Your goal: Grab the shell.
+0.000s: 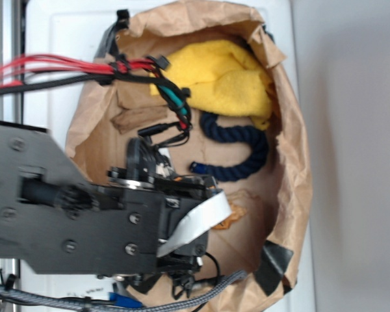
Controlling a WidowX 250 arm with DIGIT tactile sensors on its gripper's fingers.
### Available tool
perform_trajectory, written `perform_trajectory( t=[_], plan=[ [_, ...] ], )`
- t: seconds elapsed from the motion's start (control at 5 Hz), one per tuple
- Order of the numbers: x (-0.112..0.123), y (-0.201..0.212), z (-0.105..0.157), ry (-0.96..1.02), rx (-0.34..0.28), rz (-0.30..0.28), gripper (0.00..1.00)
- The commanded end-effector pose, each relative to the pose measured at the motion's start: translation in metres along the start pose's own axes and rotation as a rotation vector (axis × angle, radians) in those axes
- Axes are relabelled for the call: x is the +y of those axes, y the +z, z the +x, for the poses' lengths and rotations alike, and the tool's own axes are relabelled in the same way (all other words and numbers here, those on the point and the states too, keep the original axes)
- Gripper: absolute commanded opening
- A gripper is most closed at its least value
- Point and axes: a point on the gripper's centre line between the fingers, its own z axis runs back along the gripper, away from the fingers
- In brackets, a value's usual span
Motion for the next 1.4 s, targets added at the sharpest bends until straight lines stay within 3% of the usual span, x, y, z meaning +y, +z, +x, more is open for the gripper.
perform_trajectory(
  t=[0.0, 0.4, 1.0, 1.2],
  plan=[
    [-0.011, -0.004, 0.027, 0.002, -0.069, -0.02, 1.0],
    [-0.001, -0.025, 0.045, 0.009, -0.068, -0.054, 1.0],
    [0.009, -0.052, 0.057, 0.048, -0.034, 0.039, 1.0],
    [0.011, -0.057, 0.058, 0.068, -0.033, 0.05, 0.0]
  ],
)
